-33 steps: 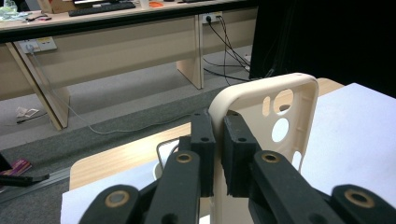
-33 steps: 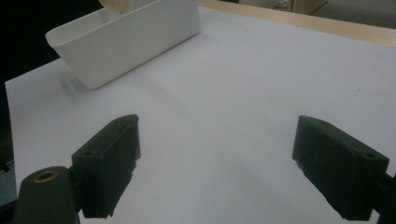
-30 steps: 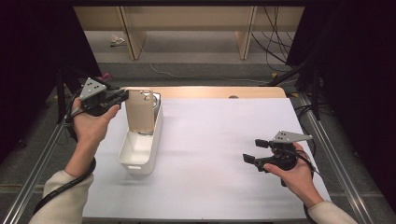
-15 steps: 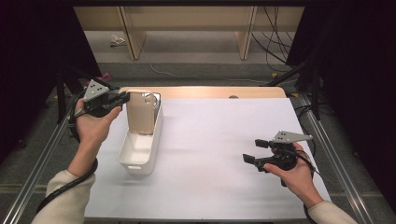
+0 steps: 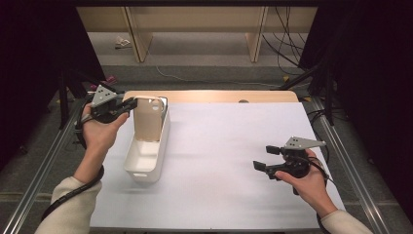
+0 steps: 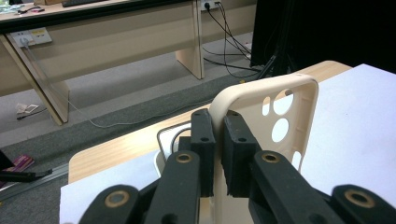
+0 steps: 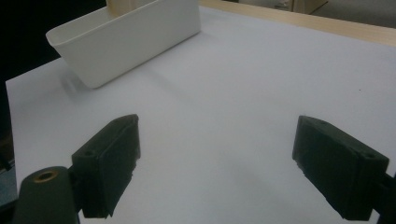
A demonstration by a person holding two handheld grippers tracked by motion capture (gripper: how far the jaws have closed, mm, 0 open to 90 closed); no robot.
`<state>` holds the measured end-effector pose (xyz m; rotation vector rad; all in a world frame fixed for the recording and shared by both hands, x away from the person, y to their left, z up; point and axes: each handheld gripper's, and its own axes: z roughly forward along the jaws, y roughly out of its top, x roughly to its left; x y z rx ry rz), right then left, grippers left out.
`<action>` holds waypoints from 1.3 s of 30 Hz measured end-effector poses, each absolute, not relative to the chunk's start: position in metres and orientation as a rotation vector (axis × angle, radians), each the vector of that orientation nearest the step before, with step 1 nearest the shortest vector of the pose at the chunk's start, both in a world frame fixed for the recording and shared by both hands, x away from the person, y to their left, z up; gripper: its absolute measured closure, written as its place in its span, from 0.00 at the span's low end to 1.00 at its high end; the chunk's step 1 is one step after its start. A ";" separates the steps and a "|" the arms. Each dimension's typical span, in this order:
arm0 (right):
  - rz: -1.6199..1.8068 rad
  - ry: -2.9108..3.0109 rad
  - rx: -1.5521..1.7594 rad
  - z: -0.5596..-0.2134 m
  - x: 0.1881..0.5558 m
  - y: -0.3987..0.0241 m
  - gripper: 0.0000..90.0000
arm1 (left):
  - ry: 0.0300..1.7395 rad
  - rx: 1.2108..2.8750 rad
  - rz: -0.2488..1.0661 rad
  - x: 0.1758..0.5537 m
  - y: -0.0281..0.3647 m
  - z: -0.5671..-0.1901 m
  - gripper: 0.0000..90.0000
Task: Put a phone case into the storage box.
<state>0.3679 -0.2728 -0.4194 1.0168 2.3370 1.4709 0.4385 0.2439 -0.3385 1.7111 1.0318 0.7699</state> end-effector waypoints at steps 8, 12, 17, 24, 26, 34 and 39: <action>1.472 2.338 1.015 -0.419 0.368 -0.273 0.18 | 1.033 1.719 0.764 0.442 0.246 -0.347 0.93; 1.470 2.340 1.018 -0.420 0.368 -0.273 0.18 | 1.037 1.728 0.760 0.445 0.247 -0.352 0.93; 1.471 2.338 1.016 -0.420 0.368 -0.272 0.18 | 1.032 1.741 0.756 0.448 0.246 -0.357 0.93; 1.472 2.338 1.018 -0.420 0.368 -0.272 0.18 | 1.027 1.754 0.754 0.454 0.245 -0.361 0.93; 1.470 2.341 1.016 -0.420 0.368 -0.273 0.18 | 1.023 1.758 0.751 0.456 0.245 -0.361 0.93; 1.471 2.339 1.017 -0.420 0.368 -0.272 0.18 | 1.018 1.760 0.746 0.459 0.246 -0.364 0.93; 1.471 2.340 1.018 -0.420 0.368 -0.272 0.18 | 1.016 1.754 0.733 0.460 0.248 -0.365 0.93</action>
